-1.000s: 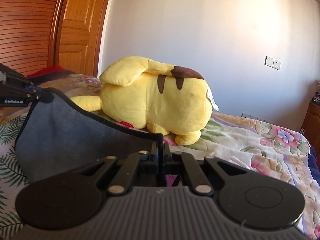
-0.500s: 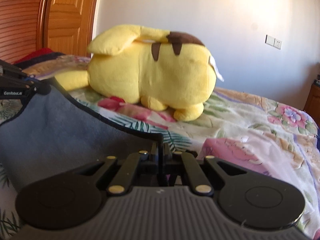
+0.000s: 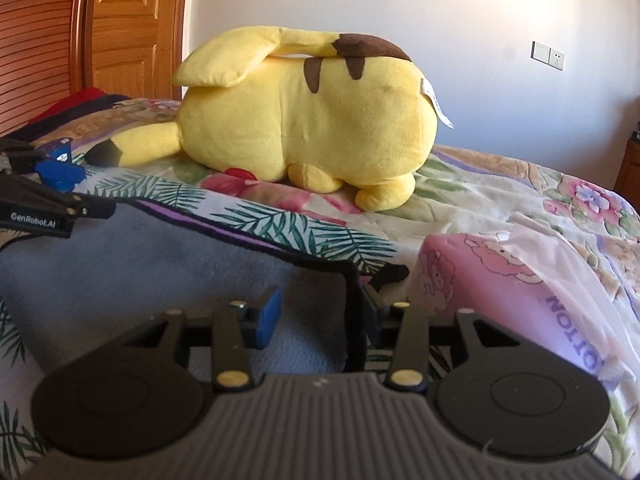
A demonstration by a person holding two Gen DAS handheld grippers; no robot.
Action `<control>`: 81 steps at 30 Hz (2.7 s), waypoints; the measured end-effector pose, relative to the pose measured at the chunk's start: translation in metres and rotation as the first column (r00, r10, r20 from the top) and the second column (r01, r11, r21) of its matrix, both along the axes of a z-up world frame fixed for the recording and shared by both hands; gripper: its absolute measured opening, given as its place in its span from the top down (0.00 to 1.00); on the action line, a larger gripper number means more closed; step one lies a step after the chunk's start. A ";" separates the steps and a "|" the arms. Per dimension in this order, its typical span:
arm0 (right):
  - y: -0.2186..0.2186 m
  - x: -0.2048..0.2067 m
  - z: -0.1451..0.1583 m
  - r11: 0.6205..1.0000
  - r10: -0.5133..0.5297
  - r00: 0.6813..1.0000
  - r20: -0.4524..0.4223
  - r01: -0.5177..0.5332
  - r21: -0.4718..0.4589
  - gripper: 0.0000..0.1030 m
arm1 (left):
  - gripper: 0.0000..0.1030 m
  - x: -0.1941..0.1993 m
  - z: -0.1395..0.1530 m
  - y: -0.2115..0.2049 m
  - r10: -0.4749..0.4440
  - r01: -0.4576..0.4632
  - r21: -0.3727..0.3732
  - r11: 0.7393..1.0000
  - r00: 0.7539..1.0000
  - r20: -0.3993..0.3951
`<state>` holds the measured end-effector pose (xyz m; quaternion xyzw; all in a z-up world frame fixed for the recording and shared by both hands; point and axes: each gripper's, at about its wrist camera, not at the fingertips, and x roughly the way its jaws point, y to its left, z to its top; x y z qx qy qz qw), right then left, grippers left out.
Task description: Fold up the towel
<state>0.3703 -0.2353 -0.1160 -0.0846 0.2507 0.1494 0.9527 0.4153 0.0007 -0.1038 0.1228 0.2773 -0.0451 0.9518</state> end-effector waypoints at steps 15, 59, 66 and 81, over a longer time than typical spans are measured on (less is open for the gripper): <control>-0.010 -0.044 0.036 0.999 -0.020 0.999 -0.047 0.022 0.049 0.40 | 0.36 -0.061 0.034 -0.007 -0.024 0.022 -0.061 0.998 0.999 -0.036; -0.001 -0.193 0.151 0.993 -0.018 0.998 0.056 0.011 0.118 0.00 | 0.16 -0.236 0.178 0.000 -0.049 0.057 -0.130 0.990 0.997 0.065; -0.002 -0.222 0.163 0.988 -0.040 0.998 0.055 0.031 0.148 0.00 | 0.16 -0.272 0.194 0.000 -0.043 0.056 -0.143 0.988 0.995 0.090; -0.009 -0.270 0.180 0.984 -0.088 0.992 0.087 0.073 0.161 0.00 | 0.16 -0.326 0.196 -0.004 -0.044 0.056 -0.139 0.989 0.995 0.089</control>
